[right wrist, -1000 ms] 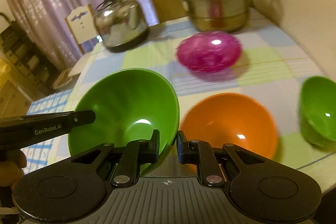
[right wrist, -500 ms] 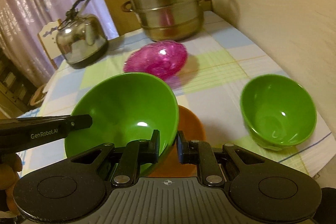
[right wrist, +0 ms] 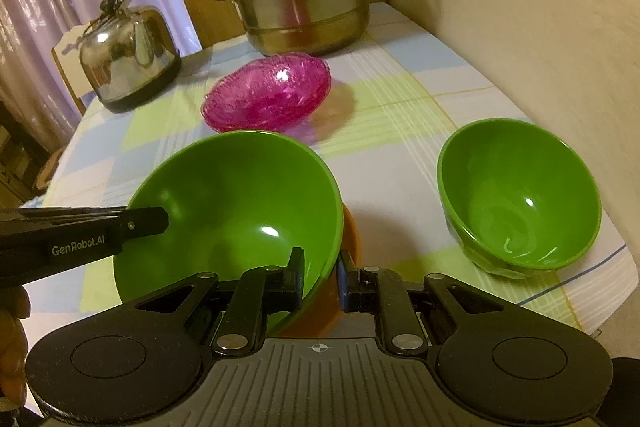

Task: Organize plates and bowls
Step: 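Lift the large green bowl with both tools over the orange bowl, then lower the green bowl into the orange bowl and open both tools, then move both tools toward the small green bowl by the wall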

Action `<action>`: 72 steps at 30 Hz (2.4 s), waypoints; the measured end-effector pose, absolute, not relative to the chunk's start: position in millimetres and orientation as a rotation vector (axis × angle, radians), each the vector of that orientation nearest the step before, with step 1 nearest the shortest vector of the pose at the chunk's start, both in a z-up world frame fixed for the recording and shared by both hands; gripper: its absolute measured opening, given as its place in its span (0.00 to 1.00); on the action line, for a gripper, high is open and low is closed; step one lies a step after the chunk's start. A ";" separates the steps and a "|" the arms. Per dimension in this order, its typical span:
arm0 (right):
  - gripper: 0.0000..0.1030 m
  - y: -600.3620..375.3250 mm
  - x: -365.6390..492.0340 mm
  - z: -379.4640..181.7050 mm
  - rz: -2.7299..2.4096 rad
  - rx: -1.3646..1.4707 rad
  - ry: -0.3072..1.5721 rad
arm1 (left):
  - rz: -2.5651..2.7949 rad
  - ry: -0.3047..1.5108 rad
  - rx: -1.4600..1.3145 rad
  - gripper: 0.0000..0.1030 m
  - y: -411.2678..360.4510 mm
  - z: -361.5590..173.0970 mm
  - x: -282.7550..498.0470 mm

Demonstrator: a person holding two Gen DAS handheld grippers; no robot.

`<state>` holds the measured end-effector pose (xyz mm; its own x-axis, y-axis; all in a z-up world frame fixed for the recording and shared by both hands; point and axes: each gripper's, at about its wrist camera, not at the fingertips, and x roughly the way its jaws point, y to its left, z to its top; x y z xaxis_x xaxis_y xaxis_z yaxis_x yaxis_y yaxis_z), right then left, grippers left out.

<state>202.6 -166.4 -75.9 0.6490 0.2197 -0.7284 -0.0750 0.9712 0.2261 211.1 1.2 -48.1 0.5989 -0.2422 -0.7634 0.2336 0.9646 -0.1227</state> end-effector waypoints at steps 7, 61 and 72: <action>0.16 -163.4 202.3 -81.1 0.161 0.144 0.840 | -0.274 0.897 -0.004 0.07 -0.8 -56.5 212.3; 0.59 -249.4 136.1 -47.2 0.125 0.333 0.719 | -0.286 0.787 -0.151 0.66 -57.6 2.6 126.0; 0.62 -288.0 121.2 -41.0 0.057 0.352 0.706 | -0.290 0.809 -0.186 0.79 -84.9 -1.5 112.0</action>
<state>121.2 -288.0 -41.0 0.7623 0.1693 -0.6247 0.0663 0.9397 0.3355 112.0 -84.9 -1.5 0.6540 -0.3247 -0.6833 0.1837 0.9443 -0.2729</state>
